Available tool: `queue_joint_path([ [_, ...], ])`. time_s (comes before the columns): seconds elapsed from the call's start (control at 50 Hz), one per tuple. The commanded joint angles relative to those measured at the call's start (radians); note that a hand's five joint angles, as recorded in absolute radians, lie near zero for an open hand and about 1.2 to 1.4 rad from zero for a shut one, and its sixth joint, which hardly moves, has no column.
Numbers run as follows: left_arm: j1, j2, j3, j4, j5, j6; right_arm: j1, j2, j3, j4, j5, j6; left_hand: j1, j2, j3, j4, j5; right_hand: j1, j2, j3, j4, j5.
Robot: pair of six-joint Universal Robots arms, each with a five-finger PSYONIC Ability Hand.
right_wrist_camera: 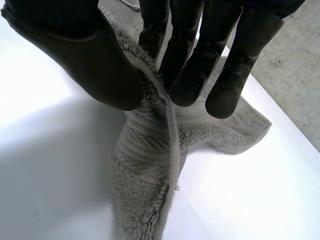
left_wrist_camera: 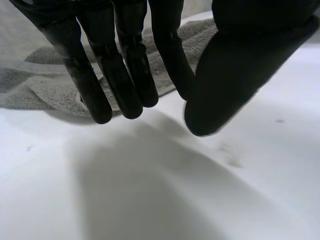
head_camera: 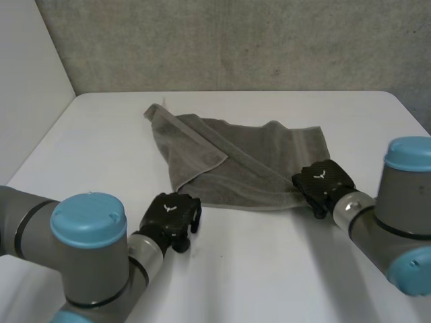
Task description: Fold the towel.
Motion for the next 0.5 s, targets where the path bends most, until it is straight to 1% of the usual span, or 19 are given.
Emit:
queue_joint_path([
  [0.02,-0.021,0.071,-0.006,-0.042,0.002,0.001,-0.038,-0.112,0.138,-0.050,-0.077,0.004,-0.410,-0.408,-0.408,-0.407,-0.409,0.087,0.091,0.063,0.056,0.091],
  [0.04,-0.015,0.075,0.007,-0.036,0.002,0.001,-0.044,-0.133,0.167,-0.067,-0.090,0.004,-0.497,-0.494,-0.495,-0.494,-0.495,0.087,0.091,0.063,0.056,0.091],
  [0.1,-0.005,0.077,0.025,-0.028,0.003,0.001,-0.047,-0.165,0.209,-0.094,-0.100,0.004,-0.509,-0.507,-0.507,-0.506,-0.508,0.087,0.091,0.063,0.056,0.091],
  [0.12,0.004,0.076,0.048,-0.019,0.003,0.001,-0.047,-0.165,0.209,-0.094,-0.100,0.004,-0.529,-0.527,-0.528,-0.527,-0.528,0.087,0.091,0.063,0.056,0.091],
  [0.14,0.014,0.069,0.072,-0.007,0.003,0.002,-0.046,-0.176,0.221,-0.103,-0.100,0.004,-0.605,-0.603,-0.604,-0.603,-0.604,0.087,0.091,0.063,0.056,0.091],
  [0.16,0.015,0.069,0.073,-0.007,0.003,0.002,-0.046,-0.176,0.221,-0.104,-0.100,0.004,-0.606,-0.604,-0.604,-0.603,-0.605,0.087,0.091,0.063,0.056,0.091],
  [0.18,0.028,0.062,0.095,0.004,0.003,0.001,-0.046,-0.187,0.230,-0.110,-0.101,0.006,-0.719,-0.717,-0.718,-0.717,-0.718,0.087,0.091,0.063,0.056,0.091],
  [0.2,0.045,0.047,0.118,0.016,0.008,0.002,-0.046,-0.205,0.241,-0.117,-0.101,0.006,-0.729,-0.727,-0.728,-0.727,-0.728,0.087,0.091,0.063,0.056,0.091],
  [0.22,0.045,0.046,0.119,0.016,0.008,0.002,-0.046,-0.205,0.241,-0.117,-0.101,0.006,-0.729,-0.727,-0.728,-0.727,-0.728,0.087,0.091,0.063,0.056,0.091],
  [0.26,0.076,-0.002,0.174,0.034,0.011,0.002,-0.047,-0.221,0.252,-0.122,-0.104,0.007,-0.729,-0.727,-0.728,-0.727,-0.728,0.087,0.091,0.063,0.056,0.091],
  [0.38,0.082,-0.086,0.264,0.038,0.020,0.001,-0.047,-0.242,0.266,-0.130,-0.106,0.007,-0.729,-0.727,-0.728,-0.727,-0.728,0.087,0.091,0.063,0.056,0.091],
  [0.48,0.082,-0.203,0.384,0.036,0.037,0.001,-0.047,-0.242,0.267,-0.130,-0.106,0.010,-0.729,-0.727,-0.728,-0.727,-0.728,0.087,0.091,0.063,0.056,0.091],
  [0.5,0.082,-0.204,0.384,0.036,0.037,0.001,-0.047,-0.242,0.270,-0.130,-0.106,0.010,-0.729,-0.727,-0.728,-0.727,-0.728,0.087,0.091,0.063,0.056,0.091],
])
